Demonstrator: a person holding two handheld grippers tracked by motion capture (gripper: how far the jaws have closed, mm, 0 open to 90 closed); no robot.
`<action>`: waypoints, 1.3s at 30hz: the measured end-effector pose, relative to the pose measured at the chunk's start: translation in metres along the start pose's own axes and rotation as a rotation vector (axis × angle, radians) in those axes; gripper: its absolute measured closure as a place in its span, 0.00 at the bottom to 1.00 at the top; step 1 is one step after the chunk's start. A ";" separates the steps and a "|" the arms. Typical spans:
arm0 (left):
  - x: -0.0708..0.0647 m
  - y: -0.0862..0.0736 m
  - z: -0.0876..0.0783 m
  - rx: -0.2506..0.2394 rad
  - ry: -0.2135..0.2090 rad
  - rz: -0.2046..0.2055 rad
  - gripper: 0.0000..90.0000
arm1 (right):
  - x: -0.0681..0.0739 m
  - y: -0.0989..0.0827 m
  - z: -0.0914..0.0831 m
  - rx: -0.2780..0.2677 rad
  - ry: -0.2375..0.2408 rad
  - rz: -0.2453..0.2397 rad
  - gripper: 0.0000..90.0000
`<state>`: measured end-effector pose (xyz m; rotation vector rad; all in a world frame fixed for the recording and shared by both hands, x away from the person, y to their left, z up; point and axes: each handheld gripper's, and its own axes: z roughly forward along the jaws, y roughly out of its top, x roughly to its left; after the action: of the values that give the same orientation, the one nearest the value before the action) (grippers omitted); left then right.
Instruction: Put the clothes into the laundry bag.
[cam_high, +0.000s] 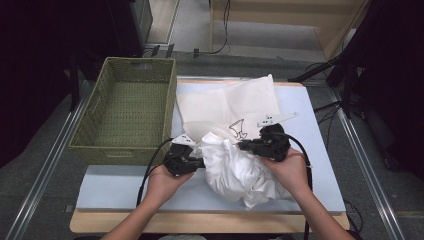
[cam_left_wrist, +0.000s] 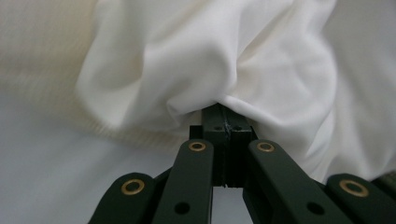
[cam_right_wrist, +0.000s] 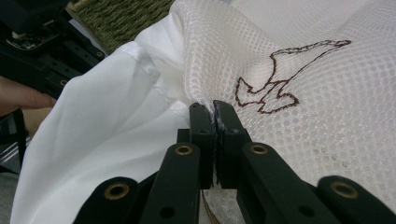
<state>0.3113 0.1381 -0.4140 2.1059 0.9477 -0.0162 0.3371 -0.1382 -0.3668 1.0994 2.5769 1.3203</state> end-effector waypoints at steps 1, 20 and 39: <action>-0.003 0.005 0.002 -0.007 -0.004 0.021 1.00 | 0.000 0.000 0.000 0.002 -0.002 0.000 0.98; -0.045 0.054 0.044 -0.059 -0.029 0.106 1.00 | 0.000 0.009 -0.017 -0.069 0.013 0.027 0.98; -0.018 0.057 0.051 -0.025 -0.012 0.050 1.00 | 0.006 0.008 -0.019 -0.055 0.050 0.014 0.98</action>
<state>0.3493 0.0694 -0.4046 2.1035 0.8831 0.0081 0.3306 -0.1441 -0.3473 1.0915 2.5558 1.4306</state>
